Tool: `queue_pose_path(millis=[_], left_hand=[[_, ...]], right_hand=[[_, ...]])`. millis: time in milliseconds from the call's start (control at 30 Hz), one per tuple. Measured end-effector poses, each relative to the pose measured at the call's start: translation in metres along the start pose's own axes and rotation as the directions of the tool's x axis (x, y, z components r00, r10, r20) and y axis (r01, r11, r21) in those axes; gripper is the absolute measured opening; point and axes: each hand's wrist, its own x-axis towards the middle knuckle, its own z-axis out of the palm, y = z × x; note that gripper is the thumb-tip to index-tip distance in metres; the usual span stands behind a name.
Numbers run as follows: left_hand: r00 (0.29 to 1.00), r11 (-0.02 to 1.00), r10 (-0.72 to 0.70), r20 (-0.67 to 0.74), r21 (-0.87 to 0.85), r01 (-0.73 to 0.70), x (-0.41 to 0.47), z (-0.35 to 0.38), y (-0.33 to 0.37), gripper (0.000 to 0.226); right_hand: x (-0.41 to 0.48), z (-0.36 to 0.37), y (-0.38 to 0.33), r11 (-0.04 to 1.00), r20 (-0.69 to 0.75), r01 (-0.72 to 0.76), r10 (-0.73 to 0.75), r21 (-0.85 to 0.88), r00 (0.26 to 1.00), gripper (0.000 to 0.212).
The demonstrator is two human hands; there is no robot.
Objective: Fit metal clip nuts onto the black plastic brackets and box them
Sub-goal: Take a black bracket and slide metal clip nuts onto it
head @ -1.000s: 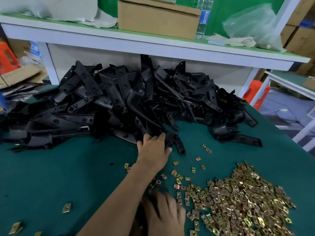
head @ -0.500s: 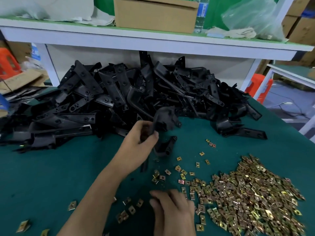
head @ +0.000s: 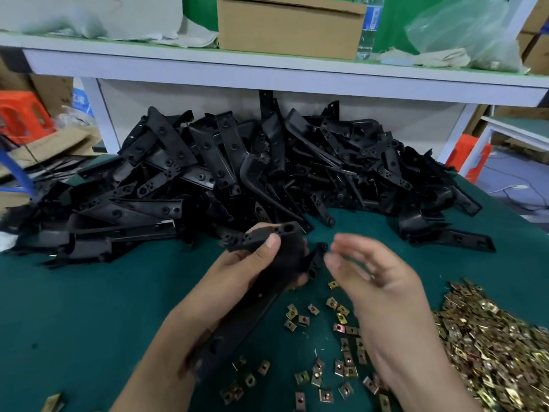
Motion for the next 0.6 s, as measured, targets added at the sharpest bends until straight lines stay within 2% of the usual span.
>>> queue_pose_path(millis=[100, 167, 300, 400, 467, 533, 600], left_hand=[[0.998, 0.997, 0.063, -0.03, -0.035, -0.064, 0.0, 0.009, 0.0, 0.039], [0.996, 0.996, 0.044, -0.082, -0.078, -0.05, 0.0, 0.011, 0.0, 0.043], [0.994, 0.996, 0.018, -0.103, -0.086, -0.027, 0.0, 0.001, 0.0, 0.045], [0.991, 0.99, 0.064, -0.118, -0.12, -0.078, 0.001, -0.008, 0.001, 0.032], [0.98, 0.979, 0.047, -0.195, -0.184, -0.084, 0.0, -0.013, 0.001, 0.029], [0.972, 0.986, 0.069, -0.225, -0.13, -0.1, 0.0, -0.018, 0.0, 0.038], [0.969, 0.993, 0.121, -0.214, 0.033, -0.117, 0.0, -0.018, -0.001, 0.038]], right_hand=[[0.031, 0.005, -0.002, 0.995, 0.091, -0.08, 0.074, 0.059, 0.993, 0.03], [0.044, 0.009, 0.001, 0.982, 0.129, -0.131, 0.113, 0.137, 0.985, 0.03], [0.058, 0.016, 0.016, 0.945, 0.144, -0.179, 0.143, 0.275, 0.979, 0.015], [0.063, 0.017, 0.024, 0.95, 0.194, -0.188, 0.141, 0.25, 0.971, 0.014], [0.064, 0.014, 0.026, 0.959, 0.188, -0.185, 0.146, 0.214, 0.971, 0.019], [0.064, 0.009, 0.028, 0.959, 0.193, -0.19, 0.15, 0.21, 0.97, 0.023], [0.063, 0.005, 0.03, 0.957, 0.224, -0.186, 0.136, 0.223, 0.965, 0.025]])
